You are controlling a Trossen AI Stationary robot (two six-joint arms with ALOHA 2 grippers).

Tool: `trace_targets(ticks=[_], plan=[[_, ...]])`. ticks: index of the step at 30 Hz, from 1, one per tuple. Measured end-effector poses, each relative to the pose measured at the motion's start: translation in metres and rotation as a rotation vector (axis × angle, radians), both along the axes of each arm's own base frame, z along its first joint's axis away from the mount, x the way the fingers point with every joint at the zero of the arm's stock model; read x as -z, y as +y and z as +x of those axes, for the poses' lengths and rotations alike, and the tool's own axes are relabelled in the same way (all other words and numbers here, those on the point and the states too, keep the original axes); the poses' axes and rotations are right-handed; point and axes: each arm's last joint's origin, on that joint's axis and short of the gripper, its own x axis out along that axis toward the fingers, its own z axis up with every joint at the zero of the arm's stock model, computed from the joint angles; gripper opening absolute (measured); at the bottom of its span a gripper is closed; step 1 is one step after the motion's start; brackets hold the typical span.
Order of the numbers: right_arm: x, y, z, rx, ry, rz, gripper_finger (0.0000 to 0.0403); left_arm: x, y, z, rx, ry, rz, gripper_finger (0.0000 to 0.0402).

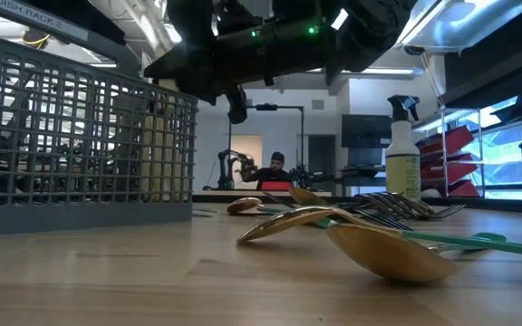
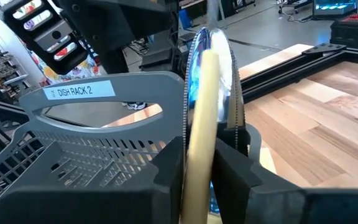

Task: Sort silverware
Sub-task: Put the spoon into the silverware tray

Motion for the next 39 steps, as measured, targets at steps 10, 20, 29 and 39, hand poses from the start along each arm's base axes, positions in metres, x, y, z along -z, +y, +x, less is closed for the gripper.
trace_targets(ticks=[10,20,29,39], plan=[[0.0002,0.0032,-0.0003,-0.014,0.001,0.002,0.0059,-0.0002,0.0001,-0.0001,-0.001,-0.001,0.000,0.0195],[0.0009,0.0045,-0.0002,-0.061,0.009,-0.003,0.0060,-0.0003,0.0000,0.0000,-0.001,-0.001,0.000,0.0195],[0.0011,0.0046,-0.0003,-0.066,0.011,-0.003,0.0060,-0.0004,0.0001,0.0000,0.000,0.002,0.008,0.0195],[0.0014,0.0046,-0.0002,-0.067,0.014,-0.018,0.0060,-0.0004,0.0002,-0.0001,-0.004,0.000,0.008,0.0195]])
